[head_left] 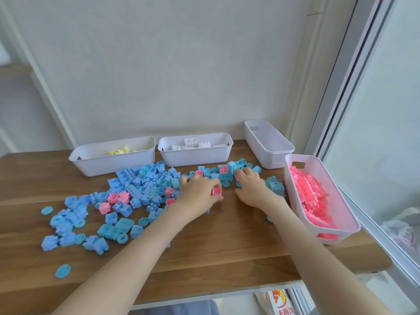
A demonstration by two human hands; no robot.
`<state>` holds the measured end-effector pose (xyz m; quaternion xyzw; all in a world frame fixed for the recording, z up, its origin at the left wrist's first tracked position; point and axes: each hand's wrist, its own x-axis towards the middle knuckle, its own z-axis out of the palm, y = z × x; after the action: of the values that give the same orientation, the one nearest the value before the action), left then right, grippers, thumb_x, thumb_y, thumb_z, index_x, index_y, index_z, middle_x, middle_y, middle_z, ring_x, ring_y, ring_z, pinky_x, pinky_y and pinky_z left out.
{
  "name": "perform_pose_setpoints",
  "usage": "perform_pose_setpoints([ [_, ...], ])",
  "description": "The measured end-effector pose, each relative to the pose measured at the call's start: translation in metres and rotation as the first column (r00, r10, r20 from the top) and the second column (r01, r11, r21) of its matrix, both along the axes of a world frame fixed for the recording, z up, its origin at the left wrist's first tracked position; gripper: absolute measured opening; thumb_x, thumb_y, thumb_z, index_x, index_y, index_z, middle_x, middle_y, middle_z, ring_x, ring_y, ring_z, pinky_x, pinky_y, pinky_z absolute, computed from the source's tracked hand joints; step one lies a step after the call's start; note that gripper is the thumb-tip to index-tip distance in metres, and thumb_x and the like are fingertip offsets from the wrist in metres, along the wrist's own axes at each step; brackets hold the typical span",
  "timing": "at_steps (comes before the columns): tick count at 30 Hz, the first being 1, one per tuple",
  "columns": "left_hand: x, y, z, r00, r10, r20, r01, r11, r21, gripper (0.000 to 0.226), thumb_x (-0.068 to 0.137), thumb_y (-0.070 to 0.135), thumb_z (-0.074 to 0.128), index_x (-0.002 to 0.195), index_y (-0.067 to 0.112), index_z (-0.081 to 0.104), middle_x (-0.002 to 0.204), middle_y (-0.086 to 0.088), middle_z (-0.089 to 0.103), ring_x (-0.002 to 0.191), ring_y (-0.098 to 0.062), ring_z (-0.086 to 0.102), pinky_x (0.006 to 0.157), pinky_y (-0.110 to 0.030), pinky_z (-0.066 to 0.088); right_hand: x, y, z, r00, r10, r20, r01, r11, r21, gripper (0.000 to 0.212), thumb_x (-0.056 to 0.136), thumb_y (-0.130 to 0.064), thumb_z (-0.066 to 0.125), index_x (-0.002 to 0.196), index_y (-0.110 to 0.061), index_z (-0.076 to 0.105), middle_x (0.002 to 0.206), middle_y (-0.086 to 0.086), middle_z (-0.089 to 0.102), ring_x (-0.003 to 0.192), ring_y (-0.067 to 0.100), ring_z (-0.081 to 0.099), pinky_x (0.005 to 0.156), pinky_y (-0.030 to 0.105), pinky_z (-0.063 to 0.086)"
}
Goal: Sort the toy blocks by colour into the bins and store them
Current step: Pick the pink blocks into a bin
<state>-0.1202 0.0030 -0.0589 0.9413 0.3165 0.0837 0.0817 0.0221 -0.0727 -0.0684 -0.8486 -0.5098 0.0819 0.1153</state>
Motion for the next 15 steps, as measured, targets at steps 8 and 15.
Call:
perform_pose_setpoints([
  [8, -0.028, 0.024, 0.0, 0.952, 0.162, 0.258, -0.158, 0.987, -0.035, 0.023, 0.096, 0.038, 0.043, 0.091, 0.016, 0.045, 0.087, 0.004, 0.052, 0.085, -0.016, 0.05, 0.085, -0.034, 0.032, 0.002, 0.007, -0.009, 0.982, 0.018, 0.189, -0.031, 0.997, 0.064, 0.024, 0.096, -0.015, 0.039, 0.119, -0.021, 0.046, 0.123, 0.006, 0.045, 0.115, 0.024, 0.04, 0.096, 0.038, 0.033],
  [15, -0.052, 0.025, -0.01, 0.983, 0.159, 0.092, -0.168, 0.981, 0.099, 0.027, 0.098, 0.041, 0.04, 0.094, 0.015, 0.039, 0.085, 0.001, 0.045, 0.078, -0.016, 0.043, 0.074, -0.029, 0.037, -0.026, -0.005, 0.008, 0.948, 0.316, 0.03, -0.313, 0.915, 0.256, 0.029, 0.097, -0.01, 0.041, 0.119, -0.023, 0.054, 0.111, -0.001, 0.043, 0.094, 0.018, 0.049, 0.086, 0.03, 0.042],
])
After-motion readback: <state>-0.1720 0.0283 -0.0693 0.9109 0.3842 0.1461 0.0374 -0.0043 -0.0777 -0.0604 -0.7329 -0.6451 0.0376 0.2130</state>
